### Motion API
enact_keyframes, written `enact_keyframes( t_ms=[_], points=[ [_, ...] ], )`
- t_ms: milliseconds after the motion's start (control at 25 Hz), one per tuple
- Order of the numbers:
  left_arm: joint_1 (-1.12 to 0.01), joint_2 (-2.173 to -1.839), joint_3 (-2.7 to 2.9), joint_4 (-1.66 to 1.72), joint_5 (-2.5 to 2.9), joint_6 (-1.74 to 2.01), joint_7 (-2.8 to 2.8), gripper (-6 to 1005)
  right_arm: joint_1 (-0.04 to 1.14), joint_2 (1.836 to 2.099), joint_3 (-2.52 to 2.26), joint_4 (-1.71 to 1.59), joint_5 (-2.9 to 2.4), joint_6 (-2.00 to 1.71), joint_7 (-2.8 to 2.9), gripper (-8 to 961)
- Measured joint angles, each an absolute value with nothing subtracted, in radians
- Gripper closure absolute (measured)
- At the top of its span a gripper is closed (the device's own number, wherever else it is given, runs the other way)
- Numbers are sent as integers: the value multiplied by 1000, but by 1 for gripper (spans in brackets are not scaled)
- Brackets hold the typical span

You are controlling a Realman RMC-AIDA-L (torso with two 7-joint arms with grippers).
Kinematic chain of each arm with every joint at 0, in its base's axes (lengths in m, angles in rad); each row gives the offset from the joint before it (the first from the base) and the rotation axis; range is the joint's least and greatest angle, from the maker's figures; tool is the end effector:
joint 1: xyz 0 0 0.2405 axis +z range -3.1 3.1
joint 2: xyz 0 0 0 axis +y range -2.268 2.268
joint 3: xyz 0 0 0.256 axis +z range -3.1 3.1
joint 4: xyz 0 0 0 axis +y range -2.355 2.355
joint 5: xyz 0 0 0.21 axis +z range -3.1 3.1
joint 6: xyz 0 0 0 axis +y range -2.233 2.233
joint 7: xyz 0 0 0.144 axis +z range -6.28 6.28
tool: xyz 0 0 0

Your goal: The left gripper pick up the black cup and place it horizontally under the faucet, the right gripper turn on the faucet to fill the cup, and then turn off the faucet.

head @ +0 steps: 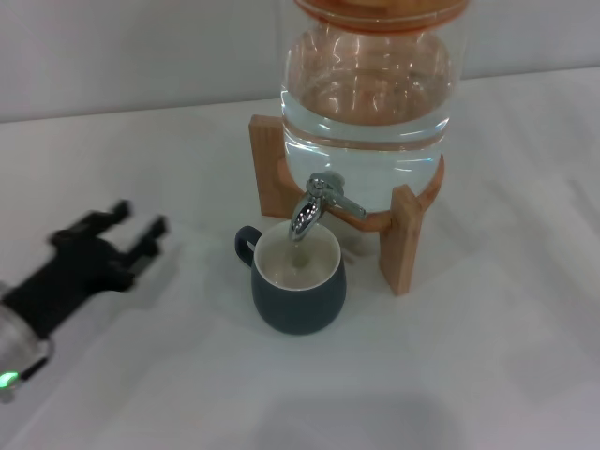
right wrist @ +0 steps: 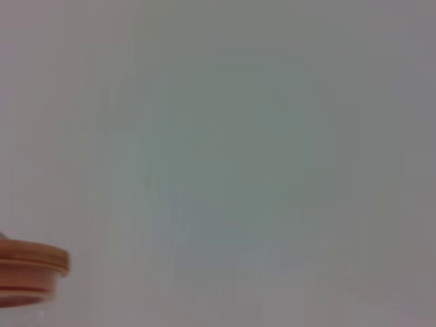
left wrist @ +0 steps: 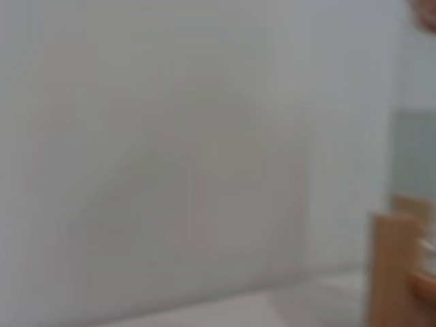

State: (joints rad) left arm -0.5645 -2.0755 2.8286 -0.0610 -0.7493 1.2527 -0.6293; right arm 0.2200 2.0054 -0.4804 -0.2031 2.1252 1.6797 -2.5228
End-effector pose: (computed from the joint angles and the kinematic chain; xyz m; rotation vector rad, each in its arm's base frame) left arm -0.2997 0.3254 -0.0545 -2.2042 -0.5786 -0.7851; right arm 0.3648 0.2457 0.0988 -1.4833 0.3510 1.0207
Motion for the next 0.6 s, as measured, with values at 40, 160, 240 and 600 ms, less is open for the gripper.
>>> enact_keyframes(
  t_ms=[40, 160, 240, 600],
  points=[
    [-532, -2074, 2829, -103, -832, 1305, -662, 565, 199, 2005, -497, -236, 2120, 1684, -2490, 157],
    [-515, -2073, 2829, -128, -881, 1326, -685, 489, 157, 2005, -533, -317, 2099, 1690, -2418, 157],
    [-496, -2073, 2830, -161, -948, 1346, -708, 439, 113, 2005, -570, -431, 2055, 1690, -2318, 157],
    [-478, -2065, 2832, -239, -1118, 1367, -765, 439, 45, 2009, -691, -1023, 1782, 1719, -1688, 157]
  ],
)
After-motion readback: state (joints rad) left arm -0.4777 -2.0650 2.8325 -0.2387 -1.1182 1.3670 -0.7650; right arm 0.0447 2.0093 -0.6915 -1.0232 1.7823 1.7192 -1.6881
